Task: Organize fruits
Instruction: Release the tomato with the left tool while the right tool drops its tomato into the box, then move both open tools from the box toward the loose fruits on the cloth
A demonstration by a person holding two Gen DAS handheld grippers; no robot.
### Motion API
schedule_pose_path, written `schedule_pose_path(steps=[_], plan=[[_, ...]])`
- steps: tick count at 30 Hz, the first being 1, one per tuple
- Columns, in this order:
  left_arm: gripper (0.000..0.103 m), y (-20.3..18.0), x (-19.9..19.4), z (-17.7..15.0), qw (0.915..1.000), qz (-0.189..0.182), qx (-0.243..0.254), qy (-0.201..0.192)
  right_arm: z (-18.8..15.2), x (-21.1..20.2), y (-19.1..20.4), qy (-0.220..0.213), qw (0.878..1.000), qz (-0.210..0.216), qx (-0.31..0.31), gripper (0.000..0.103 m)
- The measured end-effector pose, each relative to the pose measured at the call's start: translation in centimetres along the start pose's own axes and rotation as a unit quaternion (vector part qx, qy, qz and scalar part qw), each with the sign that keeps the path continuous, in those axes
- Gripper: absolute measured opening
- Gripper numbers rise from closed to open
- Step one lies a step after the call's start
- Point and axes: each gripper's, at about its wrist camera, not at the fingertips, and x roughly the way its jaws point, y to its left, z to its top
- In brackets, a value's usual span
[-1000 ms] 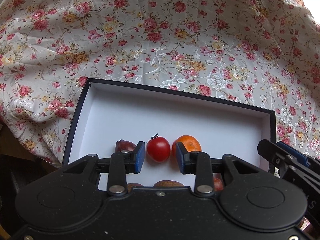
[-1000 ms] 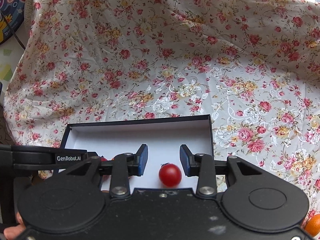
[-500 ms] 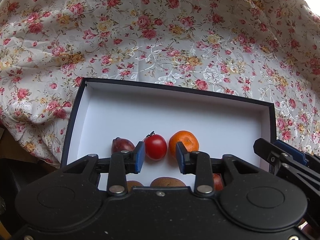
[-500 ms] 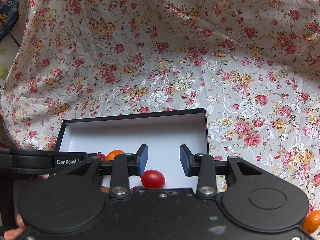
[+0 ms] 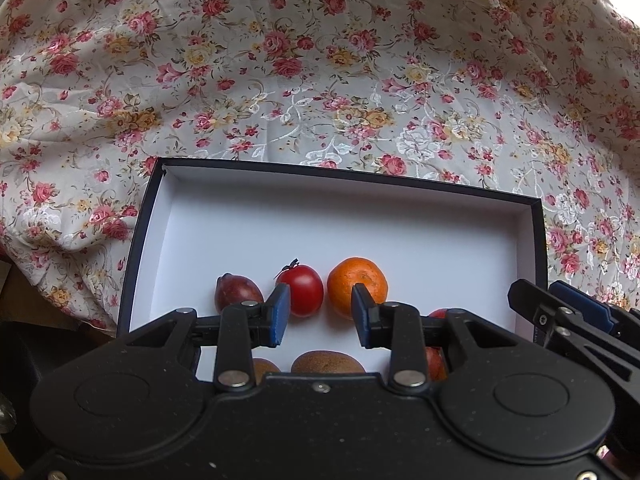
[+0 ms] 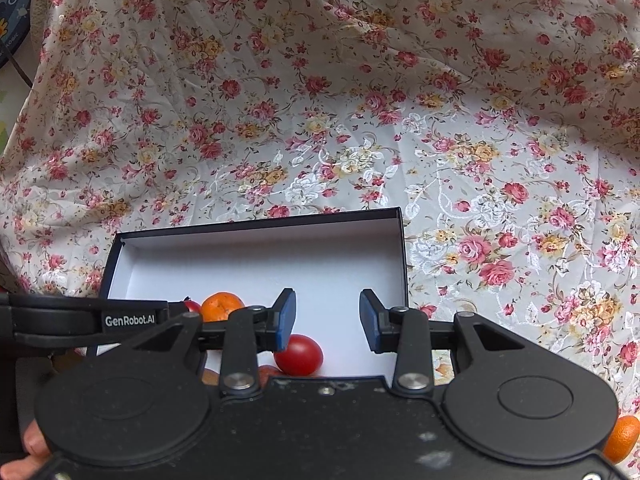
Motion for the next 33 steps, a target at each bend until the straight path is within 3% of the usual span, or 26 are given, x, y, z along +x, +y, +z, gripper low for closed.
schedule_pose_path(steps=[10, 19, 26, 33], plan=[[0.042, -3.2, -0.7, -0.1, 0.9996, -0.004, 0.026, -0.005, -0.5, -0.9, -1.8, 0.007, 0.999, -0.039, 0.009, 0.039], [0.042, -8.8, -1.4, -1.2, 0.9962, -0.018, 0.084, -0.010, -1.0, -3.4, -6.4, 0.012, 0.994, -0.102, 0.027, 0.039], [0.042, -14.1, -1.8, -2.7, 0.9889, -0.038, 0.144, -0.005, -1.7, -6.0, -11.6, 0.025, 0.988, -0.142, 0.063, 0.039], [0.042, -18.7, -2.0, -4.7, 0.9790, -0.073, 0.189, 0.015, -3.2, -8.4, -16.8, 0.036, 0.980, -0.154, 0.122, 0.039]])
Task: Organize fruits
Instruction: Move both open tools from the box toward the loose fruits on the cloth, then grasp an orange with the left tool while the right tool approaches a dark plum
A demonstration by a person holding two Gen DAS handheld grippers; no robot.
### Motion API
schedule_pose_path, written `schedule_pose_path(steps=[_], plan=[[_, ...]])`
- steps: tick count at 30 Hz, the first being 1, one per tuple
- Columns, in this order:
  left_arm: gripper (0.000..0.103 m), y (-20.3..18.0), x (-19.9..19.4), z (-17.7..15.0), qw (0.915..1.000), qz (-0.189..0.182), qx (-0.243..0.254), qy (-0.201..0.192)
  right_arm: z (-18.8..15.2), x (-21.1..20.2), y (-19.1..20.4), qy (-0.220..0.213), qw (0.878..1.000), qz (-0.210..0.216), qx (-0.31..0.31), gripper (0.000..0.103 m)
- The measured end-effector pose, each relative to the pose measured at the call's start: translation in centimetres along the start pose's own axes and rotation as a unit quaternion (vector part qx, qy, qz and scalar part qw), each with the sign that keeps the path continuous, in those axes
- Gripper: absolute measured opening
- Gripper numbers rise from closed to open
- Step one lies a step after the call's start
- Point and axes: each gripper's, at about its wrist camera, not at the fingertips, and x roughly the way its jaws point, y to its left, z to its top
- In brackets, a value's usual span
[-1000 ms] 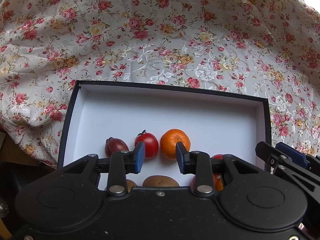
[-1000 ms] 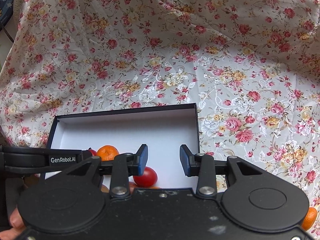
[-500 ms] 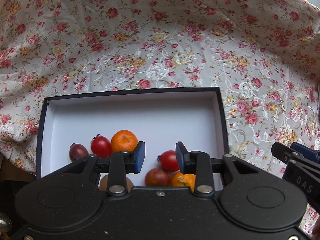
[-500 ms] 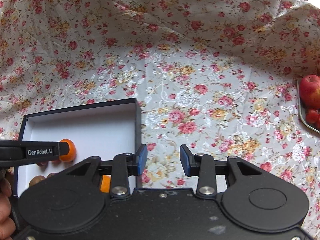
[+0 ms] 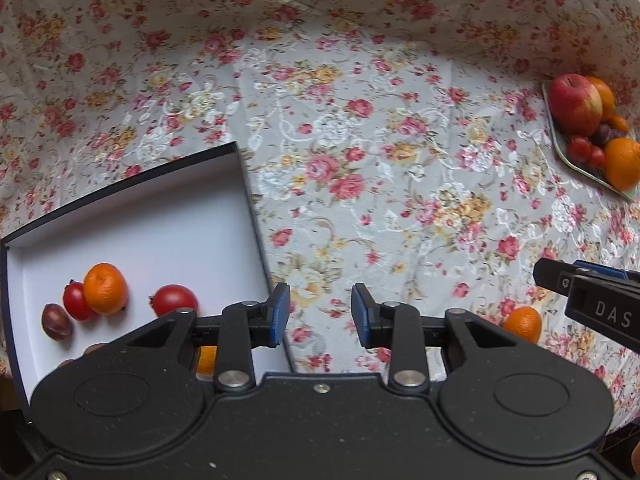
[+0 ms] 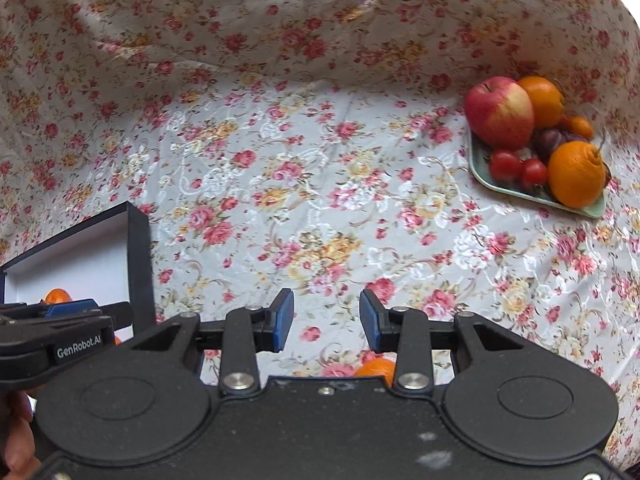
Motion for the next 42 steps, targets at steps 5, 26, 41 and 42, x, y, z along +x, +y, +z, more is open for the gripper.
schedule_pose_path(steps=[5, 26, 41, 42], plan=[[0.042, -3.3, 0.5, -0.3, 0.9992, -0.023, 0.032, 0.009, -0.8, 0.3, -3.5, 0.023, 0.999, -0.013, 0.035, 0.039], [0.042, -13.2, 1.5, -1.7, 0.9846, -0.113, 0.129, 0.036, -4.2, 0.3, -12.9, 0.079, 0.991, -0.047, 0.098, 0.039], [0.043, -15.8, 2.4, -2.5, 0.9828, -0.048, 0.177, 0.021, -5.1, 0.2, -15.0, 0.087, 0.989, -0.047, 0.110, 0.039], [0.043, -15.9, 2.5, -2.5, 0.9828, -0.041, 0.179, 0.021, -5.1, 0.2, -15.1, 0.087, 0.989, -0.047, 0.111, 0.039]])
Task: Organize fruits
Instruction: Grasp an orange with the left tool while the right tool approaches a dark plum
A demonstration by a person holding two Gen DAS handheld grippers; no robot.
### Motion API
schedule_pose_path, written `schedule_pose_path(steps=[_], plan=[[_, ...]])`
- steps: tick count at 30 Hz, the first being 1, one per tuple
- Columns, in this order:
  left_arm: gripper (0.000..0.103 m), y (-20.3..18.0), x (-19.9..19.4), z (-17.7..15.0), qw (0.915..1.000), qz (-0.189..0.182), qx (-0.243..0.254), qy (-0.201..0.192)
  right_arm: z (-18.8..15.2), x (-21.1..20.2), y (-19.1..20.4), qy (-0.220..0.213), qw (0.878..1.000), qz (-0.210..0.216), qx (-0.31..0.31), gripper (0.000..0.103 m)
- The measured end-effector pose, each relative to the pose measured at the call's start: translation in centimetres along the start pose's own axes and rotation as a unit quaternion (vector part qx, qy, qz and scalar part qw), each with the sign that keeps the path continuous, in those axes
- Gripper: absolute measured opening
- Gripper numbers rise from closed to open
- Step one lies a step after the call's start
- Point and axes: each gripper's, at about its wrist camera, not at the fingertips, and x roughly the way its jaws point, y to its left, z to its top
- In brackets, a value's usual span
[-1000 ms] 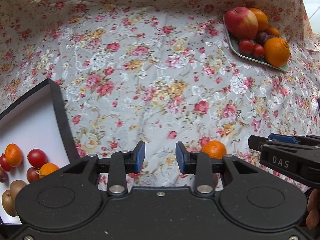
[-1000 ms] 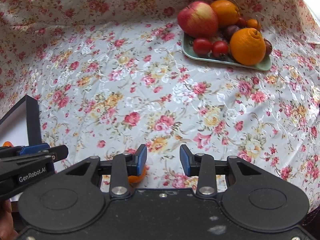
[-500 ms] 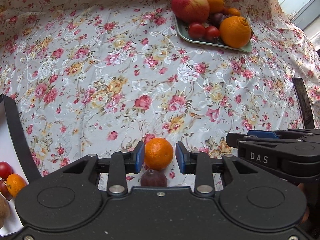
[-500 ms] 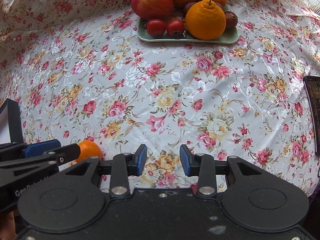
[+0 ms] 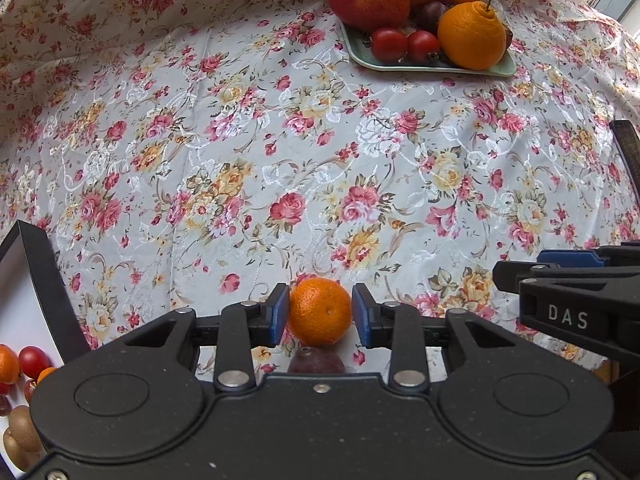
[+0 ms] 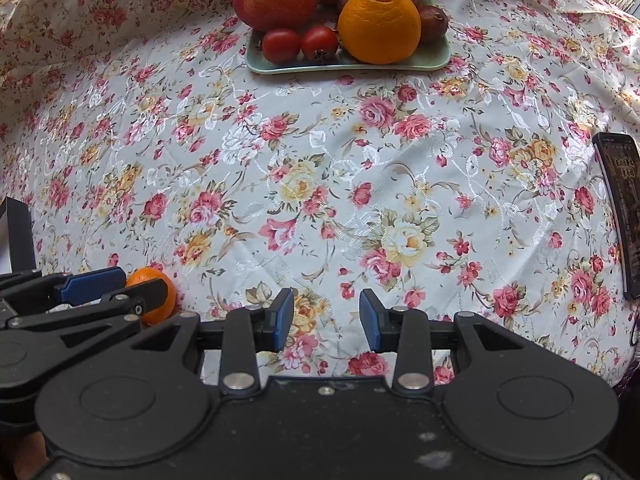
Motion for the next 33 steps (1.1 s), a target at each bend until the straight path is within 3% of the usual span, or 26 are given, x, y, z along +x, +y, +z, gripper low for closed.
schedule_pose_path(steps=[2, 11, 19, 24, 33], plan=[[0.049, 0.1, 0.5, 0.1, 1.0000, 0.000, -0.003, 0.009, -0.1, -0.1, -0.1, 0.001, 1.000, 0.000, 0.001, 0.039], [0.046, 1.4, 0.7, 0.2, 0.9986, -0.022, -0.045, 0.015, -0.3, -0.3, 0.0, 0.001, 1.000, 0.007, 0.001, 0.039], [0.045, 5.6, 0.4, 0.9, 0.9920, 0.020, -0.124, 0.004, -0.2, -0.8, 0.4, 0.000, 1.000, 0.019, -0.003, 0.039], [0.045, 8.3, 0.6, 0.6, 0.9841, 0.015, -0.176, 0.018, -0.4, -0.9, 1.6, 0.003, 0.999, 0.029, -0.014, 0.039], [0.045, 10.4, 0.5, -0.3, 0.9806, 0.033, -0.191, 0.027, -1.2, -0.7, 5.3, 0.027, 0.996, 0.075, -0.041, 0.039]])
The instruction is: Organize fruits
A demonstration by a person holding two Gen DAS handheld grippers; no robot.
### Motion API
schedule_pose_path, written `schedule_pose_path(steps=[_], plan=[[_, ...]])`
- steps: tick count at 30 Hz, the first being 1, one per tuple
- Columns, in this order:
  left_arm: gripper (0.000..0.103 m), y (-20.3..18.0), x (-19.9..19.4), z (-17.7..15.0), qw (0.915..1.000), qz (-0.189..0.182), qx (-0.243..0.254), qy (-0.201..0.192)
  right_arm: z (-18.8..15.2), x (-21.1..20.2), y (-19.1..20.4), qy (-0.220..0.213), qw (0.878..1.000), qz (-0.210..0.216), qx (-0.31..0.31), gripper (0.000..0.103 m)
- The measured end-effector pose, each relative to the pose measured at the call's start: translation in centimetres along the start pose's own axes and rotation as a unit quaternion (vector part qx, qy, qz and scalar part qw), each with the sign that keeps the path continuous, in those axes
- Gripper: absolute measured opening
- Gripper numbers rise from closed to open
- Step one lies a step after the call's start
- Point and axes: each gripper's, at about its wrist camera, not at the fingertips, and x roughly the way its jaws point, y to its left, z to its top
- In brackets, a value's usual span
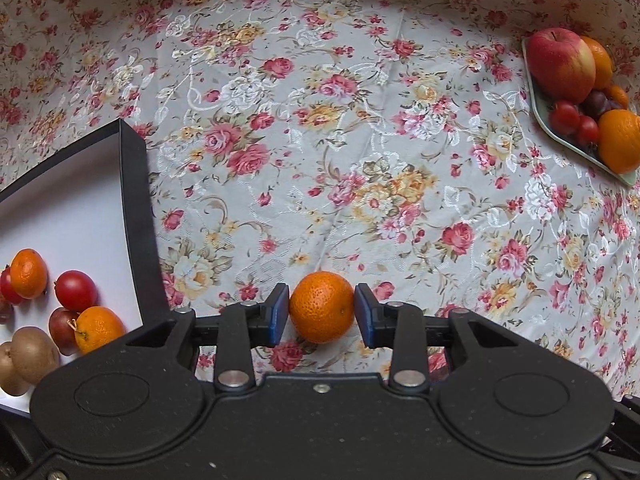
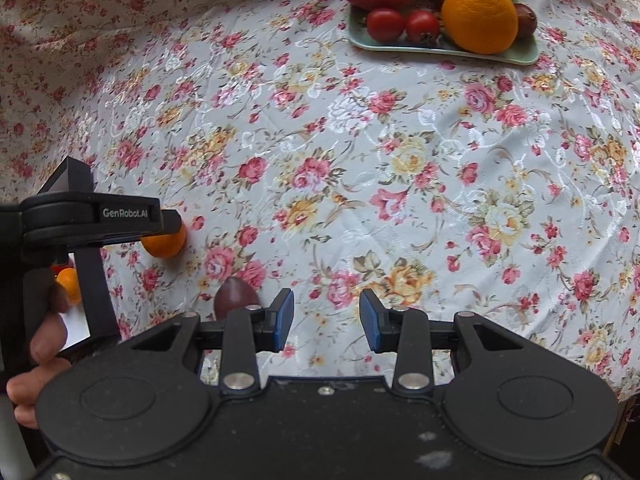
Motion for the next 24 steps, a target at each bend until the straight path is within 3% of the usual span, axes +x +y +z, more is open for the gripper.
schedule_pose_path(steps=[9, 24], plan=[[0.045, 1.6, 0.0, -0.3, 1.0000, -0.006, -0.002, 0.006, -0.4, 0.4, 4.6, 0.003, 0.999, 0.025, -0.037, 0.039], [0.045, 2.3, -0.1, -0.5, 0.9999, -0.011, 0.003, 0.010, -0.2, 4.6, 8.2, 0.029, 0.996, -0.028, -0.083, 0.041]])
